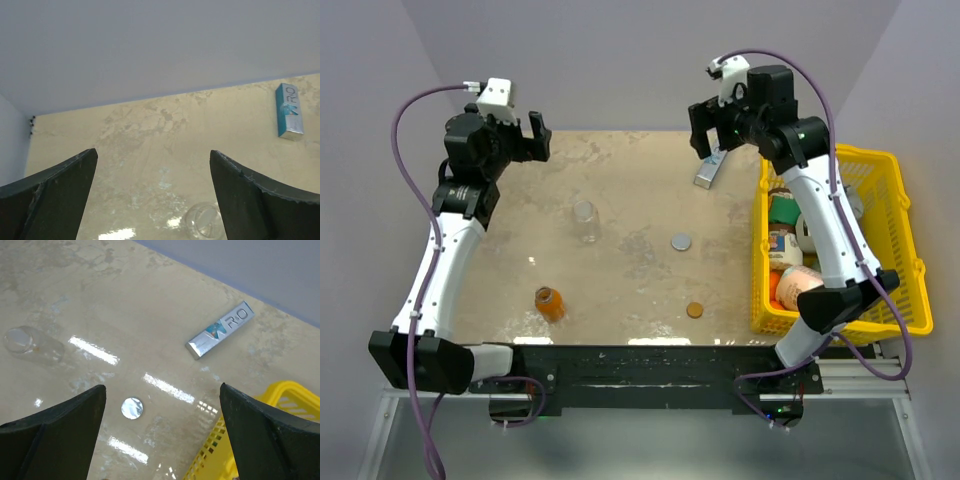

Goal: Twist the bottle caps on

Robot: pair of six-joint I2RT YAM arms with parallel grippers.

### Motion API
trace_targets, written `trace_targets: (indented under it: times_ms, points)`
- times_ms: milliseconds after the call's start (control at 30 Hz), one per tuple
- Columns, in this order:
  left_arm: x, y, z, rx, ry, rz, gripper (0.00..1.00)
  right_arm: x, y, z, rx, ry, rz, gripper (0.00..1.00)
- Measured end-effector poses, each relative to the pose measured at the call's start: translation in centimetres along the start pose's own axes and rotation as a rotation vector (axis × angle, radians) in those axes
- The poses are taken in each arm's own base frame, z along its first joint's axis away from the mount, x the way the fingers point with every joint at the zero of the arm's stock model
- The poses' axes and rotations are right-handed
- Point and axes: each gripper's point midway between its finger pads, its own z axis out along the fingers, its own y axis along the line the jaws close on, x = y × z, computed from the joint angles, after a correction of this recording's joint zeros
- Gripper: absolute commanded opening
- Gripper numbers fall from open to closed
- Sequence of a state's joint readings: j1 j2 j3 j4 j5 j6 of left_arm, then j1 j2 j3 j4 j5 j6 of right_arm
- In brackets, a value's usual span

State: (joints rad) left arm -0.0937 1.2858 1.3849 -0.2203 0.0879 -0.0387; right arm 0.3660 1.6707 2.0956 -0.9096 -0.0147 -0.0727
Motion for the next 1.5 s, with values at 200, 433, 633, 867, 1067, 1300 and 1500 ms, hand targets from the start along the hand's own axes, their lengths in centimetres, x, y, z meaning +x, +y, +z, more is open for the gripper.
trace_targets:
  times_ms: [200,433,633,867,1067,1300,1500]
  points:
    - [4.3,-1.6,-1.8,0.049,0.122,-0.123,1.00,-2.0,8.3,0.1,-0.267,-0.068,-0.242,0.97]
    - [5.7,0.1,-4.2,-0.030,0.171,-0.163,1.00,-2.5,22.3,2.4,-0.527,-0.069,-0.258,0.91]
    - [7.4,2.0,-6.3,-0.142,0.175,-0.191,1.00,2.8,26.3,7.5,-0.562,0.094,-0.226,0.99]
    - [10.8,2.5,-6.8,-0.179,0.246,-0.213,1.00,10.2,29.1,14.1,-0.533,0.260,-0.277,0.99]
    - [11.0,2.5,-7.3,-0.180,0.239,-0.213,1.00,12.1,28.5,16.2,-0.442,0.294,-0.310,0.99]
    - [10.7,2.6,-7.5,-0.183,0.228,-0.214,1.00,12.0,28.6,17.4,-0.408,0.275,-0.312,0.88]
    - [11.1,2.5,-7.5,-0.180,0.236,-0.216,1.00,13.4,29.4,19.1,-0.414,0.287,-0.310,0.88]
